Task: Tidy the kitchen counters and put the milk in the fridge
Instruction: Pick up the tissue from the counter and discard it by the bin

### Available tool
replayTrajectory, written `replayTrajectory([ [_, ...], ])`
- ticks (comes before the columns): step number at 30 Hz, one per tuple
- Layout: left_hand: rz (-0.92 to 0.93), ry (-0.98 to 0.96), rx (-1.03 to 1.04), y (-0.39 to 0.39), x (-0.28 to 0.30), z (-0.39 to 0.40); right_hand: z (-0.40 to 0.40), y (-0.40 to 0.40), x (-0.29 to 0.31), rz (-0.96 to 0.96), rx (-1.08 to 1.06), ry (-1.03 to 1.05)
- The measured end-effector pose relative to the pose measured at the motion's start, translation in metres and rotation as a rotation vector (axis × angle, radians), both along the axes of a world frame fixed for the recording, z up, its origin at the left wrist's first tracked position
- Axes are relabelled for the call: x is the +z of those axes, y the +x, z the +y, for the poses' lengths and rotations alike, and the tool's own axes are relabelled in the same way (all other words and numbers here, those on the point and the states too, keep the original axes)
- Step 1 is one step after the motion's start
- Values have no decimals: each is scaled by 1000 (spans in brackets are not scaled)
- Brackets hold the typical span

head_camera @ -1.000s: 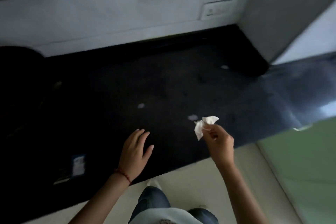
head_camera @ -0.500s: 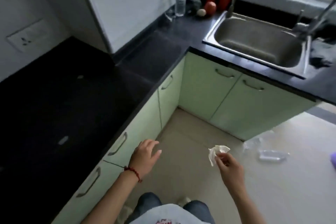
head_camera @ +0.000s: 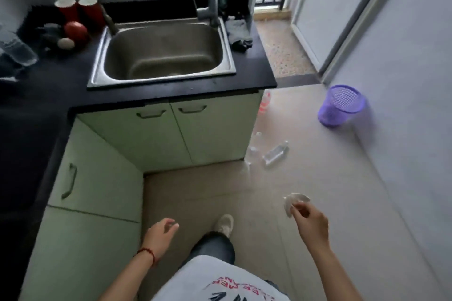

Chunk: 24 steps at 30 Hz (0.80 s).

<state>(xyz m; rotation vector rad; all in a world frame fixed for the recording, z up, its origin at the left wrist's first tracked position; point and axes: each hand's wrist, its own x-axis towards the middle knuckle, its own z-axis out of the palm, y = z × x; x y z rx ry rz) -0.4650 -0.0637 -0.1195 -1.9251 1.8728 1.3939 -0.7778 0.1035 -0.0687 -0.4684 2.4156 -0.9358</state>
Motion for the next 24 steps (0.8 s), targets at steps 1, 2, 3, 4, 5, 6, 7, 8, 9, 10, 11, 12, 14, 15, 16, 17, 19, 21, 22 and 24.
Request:
replayTrajectory([
  [1,-12,-3,-37,-16,-1,-11,-1,-10,0,6,-43,-4],
  [2,-21,-6,-79,-33,-2,-22,-1,-21,1,11,-84,-4],
  [3,-32,-5,-126,-52,-1,-34,-2,-30,2,12,-126,-5],
  [4,-39,-5,-179,-73,0,-45,-2,-40,4,8,-173,-3],
  [5,-43,-3,-233,-95,1,-56,-2,-48,6,-1,-224,-4],
  [6,-38,-2,-286,-117,2,-65,0,-56,7,-12,-274,-3],
  [7,-32,1,-342,-142,3,-74,1,-64,8,-25,-322,-4],
  [8,-24,4,-404,-166,4,-82,3,-70,8,-42,-369,-2],
  [9,-19,10,-466,-192,6,-90,6,-76,8,-55,-411,4],
  [10,-18,16,-528,-218,7,-96,10,-82,7,-64,-454,13],
  [11,-19,20,-588,-243,8,-101,16,-87,5,-72,-499,26],
  [12,-18,22,-641,-268,11,-105,21,-92,2,-83,-544,39],
  [14,-6,21,-723,-318,17,-107,31,-105,-2,-106,-616,50],
  [15,8,18,-753,-343,19,-107,36,-114,-3,-115,-647,52],
  [16,25,18,-774,-368,20,-107,40,-124,-4,-120,-681,53],
  [17,39,17,-787,-393,21,-106,45,-135,-6,-117,-714,53],
  [19,67,11,-796,-439,21,-103,54,-161,-12,-99,-754,57],
  [21,98,10,-777,-485,18,-103,59,-190,-20,-96,-766,70],
  [22,112,16,-754,-506,15,-103,62,-206,-24,-108,-767,75],
  [24,147,40,-690,-542,16,-104,63,-239,-27,-142,-747,83],
])
